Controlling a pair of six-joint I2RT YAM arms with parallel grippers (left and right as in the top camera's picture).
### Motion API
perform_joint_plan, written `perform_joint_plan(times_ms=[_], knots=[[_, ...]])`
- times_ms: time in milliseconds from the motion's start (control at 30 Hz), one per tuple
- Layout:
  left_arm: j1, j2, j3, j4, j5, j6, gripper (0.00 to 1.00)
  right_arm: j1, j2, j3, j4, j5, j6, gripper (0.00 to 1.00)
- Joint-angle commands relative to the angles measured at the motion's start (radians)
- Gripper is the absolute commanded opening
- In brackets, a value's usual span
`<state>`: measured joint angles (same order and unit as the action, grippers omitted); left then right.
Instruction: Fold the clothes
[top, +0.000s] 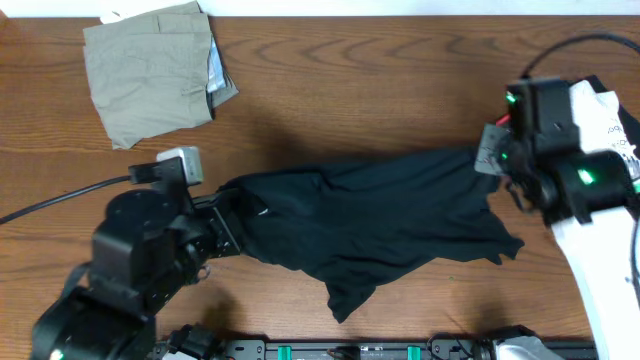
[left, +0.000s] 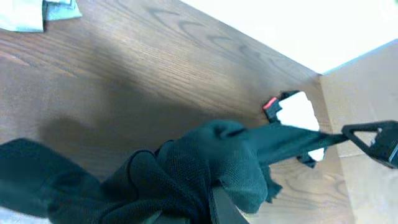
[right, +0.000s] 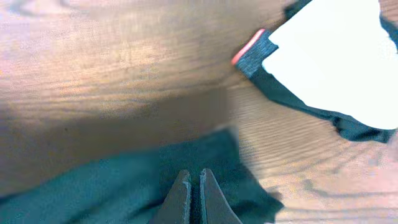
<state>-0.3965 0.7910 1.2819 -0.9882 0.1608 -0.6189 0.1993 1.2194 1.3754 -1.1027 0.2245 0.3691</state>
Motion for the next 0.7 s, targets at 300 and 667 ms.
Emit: perform_joint_plan(times_ms=[300, 667], knots=[[-0.002, -0.008, 0.341, -0.154, 0.016, 0.046, 0.06, -0.005, -0.24, 0.026, -0.041, 0.026, 0.031, 0.01], [-0.002, 0.03, 0.486, -0.134, 0.12, 0.039, 0.06, -0.005, -0.264, 0.257, -0.165, 0.027, 0.027, 0.02]])
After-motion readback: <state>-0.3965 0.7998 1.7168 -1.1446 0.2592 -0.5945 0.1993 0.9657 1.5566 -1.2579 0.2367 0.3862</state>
